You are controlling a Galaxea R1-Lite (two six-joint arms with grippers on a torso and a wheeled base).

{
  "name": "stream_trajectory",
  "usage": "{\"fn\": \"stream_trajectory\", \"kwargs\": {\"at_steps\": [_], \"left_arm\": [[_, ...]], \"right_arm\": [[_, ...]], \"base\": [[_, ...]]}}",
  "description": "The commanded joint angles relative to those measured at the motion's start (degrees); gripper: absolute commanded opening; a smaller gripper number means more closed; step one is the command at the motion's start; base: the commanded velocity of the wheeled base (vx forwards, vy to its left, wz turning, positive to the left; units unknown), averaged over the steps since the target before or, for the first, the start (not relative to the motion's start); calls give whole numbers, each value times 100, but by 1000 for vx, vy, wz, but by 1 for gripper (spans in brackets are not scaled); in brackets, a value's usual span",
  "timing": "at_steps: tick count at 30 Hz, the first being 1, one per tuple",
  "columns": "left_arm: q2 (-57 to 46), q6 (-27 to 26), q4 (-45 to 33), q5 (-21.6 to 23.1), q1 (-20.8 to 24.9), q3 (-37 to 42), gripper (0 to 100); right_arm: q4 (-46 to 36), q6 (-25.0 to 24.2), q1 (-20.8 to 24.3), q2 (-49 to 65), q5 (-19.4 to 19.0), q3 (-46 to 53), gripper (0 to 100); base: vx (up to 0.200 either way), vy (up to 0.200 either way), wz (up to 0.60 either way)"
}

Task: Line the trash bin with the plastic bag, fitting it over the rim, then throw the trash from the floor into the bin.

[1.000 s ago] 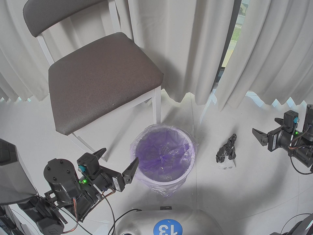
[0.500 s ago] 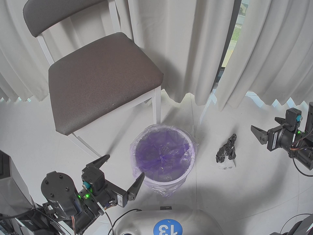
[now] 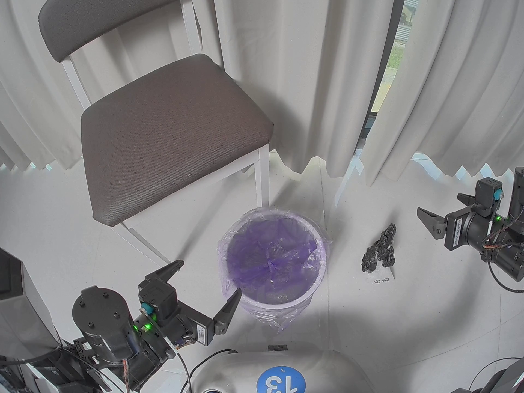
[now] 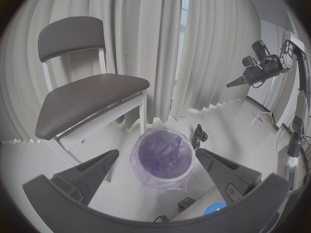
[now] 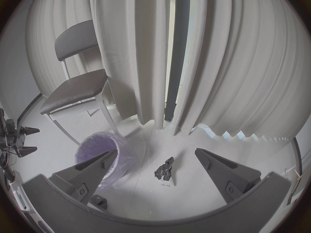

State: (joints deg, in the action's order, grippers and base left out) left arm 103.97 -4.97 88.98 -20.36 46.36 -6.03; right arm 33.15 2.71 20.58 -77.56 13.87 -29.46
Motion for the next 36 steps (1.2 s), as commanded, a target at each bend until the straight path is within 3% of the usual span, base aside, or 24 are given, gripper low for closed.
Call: {"fn": "stream_trajectory", "kwargs": {"at_steps": [1, 9, 16, 21, 22, 24, 29, 36], "left_arm": [[-70, -4, 102, -3, 13, -29, 100], [-61, 84, 102, 14, -92, -82, 100], [-167, 137, 102, 23, -400, -170, 100], [-527, 146, 102, 50, -786, -434, 100], [-791, 102, 102, 58, -848, -442, 100], [-923, 76, 102, 58, -866, -451, 100], [-1204, 40, 102, 67, -962, -539, 100], [-1186, -30, 102, 137, -1367, -627, 100]], "right_arm": [[-10, 19, 25, -163, 10, 46, 100], [-28, 11, 148, -1253, 72, -516, 100], [-572, 19, -318, -1912, 37, -1307, 100], [-625, -402, -537, -2475, 1, -1395, 100], [-449, -789, -625, -2686, -16, -1387, 100], [-353, -956, -722, -2853, -104, -1378, 100], [-45, -1097, -1179, -3591, -886, -1369, 100], [166, -1062, -1346, -3907, -1097, -1387, 100]], "base": [[0, 0, 0], [0, 0, 0], [0, 0, 0], [0, 0, 0], [0, 0, 0], [0, 0, 0], [0, 0, 0], [0, 0, 0]]}}
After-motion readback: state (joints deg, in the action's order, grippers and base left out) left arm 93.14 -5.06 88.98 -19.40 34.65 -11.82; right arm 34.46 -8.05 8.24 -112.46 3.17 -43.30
